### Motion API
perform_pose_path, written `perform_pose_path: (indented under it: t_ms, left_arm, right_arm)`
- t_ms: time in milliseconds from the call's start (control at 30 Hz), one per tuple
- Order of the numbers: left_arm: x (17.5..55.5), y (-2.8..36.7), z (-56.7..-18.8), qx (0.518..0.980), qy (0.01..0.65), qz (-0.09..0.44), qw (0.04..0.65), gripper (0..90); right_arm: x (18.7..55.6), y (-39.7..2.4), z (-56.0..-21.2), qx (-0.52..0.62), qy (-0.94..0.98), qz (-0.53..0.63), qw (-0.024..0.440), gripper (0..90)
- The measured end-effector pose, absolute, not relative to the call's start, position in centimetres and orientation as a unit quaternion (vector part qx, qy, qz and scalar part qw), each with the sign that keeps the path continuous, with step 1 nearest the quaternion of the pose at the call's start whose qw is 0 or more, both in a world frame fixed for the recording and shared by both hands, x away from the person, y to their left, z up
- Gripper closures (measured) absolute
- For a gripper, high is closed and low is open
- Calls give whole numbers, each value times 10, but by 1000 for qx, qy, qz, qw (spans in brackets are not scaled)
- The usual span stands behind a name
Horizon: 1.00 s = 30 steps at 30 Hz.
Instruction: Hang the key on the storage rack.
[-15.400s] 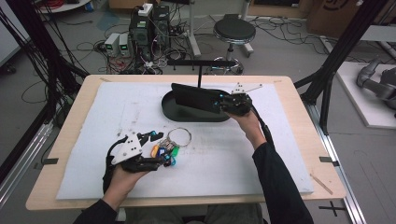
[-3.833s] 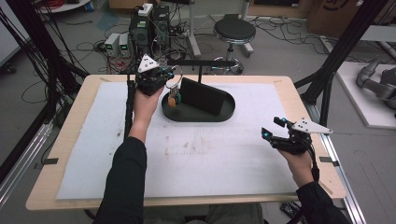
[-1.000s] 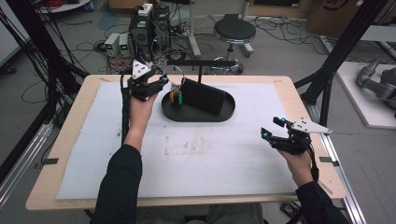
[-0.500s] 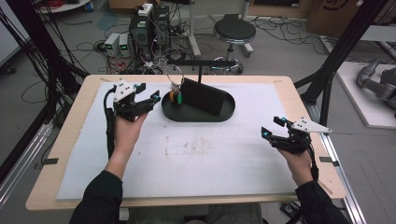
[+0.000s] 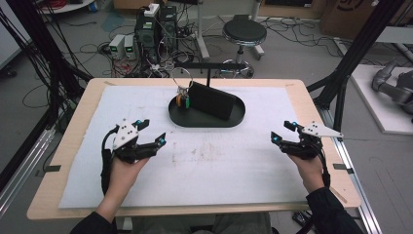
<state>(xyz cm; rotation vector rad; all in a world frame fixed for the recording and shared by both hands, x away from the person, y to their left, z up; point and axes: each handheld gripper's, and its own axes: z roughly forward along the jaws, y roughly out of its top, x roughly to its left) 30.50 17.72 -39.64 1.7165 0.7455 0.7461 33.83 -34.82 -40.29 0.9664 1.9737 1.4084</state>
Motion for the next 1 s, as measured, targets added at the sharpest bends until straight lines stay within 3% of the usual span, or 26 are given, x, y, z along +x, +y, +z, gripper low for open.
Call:
perform_pose_path:
  t_ms: [267, 1000]
  left_arm:
    - [303, 186, -416, 724, 326, 309, 524, 257]
    - [311, 189, -424, 732, 329, 314, 507, 254]
  right_arm:
    - [339, -355, -404, 372, 726, 514, 266, 270]
    - [335, -366, -406, 386, 725, 501, 272, 270]
